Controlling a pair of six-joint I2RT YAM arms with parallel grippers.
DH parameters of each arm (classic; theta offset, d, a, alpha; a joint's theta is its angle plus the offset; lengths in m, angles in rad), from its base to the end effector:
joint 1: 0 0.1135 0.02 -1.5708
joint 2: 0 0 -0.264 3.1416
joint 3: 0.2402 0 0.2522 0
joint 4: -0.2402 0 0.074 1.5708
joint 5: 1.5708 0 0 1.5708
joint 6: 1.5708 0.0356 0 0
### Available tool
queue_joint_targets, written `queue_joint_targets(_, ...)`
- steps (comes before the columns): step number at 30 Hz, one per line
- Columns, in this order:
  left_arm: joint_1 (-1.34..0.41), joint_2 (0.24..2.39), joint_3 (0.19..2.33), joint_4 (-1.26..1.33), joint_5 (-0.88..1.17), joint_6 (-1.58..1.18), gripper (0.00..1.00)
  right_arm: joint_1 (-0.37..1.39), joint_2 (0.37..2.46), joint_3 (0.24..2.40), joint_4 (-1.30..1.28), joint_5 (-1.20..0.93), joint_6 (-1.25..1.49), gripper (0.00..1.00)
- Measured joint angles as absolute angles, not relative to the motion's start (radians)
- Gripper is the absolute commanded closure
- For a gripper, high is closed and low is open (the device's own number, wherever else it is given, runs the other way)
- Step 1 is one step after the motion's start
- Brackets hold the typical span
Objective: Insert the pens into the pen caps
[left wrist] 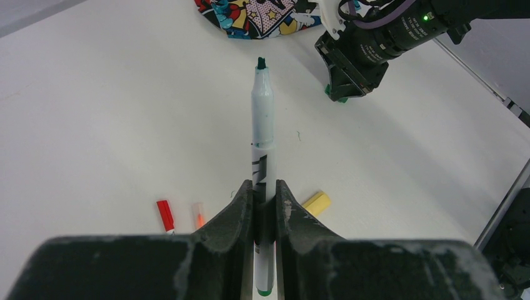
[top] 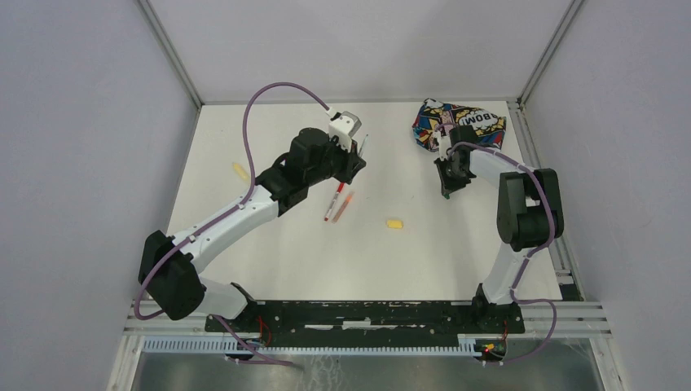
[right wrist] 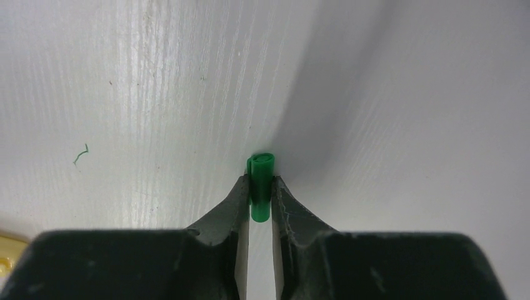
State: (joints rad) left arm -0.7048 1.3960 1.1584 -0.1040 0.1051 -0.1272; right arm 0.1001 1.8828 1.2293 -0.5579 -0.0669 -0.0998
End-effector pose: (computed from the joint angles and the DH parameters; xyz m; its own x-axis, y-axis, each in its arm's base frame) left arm 0.2485 -0.2162 0.3375 -0.3444 0.1273 -0.9302 0.6814 0.7154 -0.1544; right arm 0.3684 0.0394 0.1609 -0.9145 -0.1918 -0.3562 -0.2153 0.9762 0.0272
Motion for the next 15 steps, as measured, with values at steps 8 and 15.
queue_joint_targets(8,-0.705,1.396,1.158,-0.104,0.109,-0.127,0.98,0.103,1.795,1.196,-0.509,-0.126,-0.076,0.84)
queue_joint_targets(15,-0.705,1.394,1.158,-0.097,0.171,-0.125,0.98,0.103,1.647,1.145,-0.415,-0.247,-0.041,0.85)
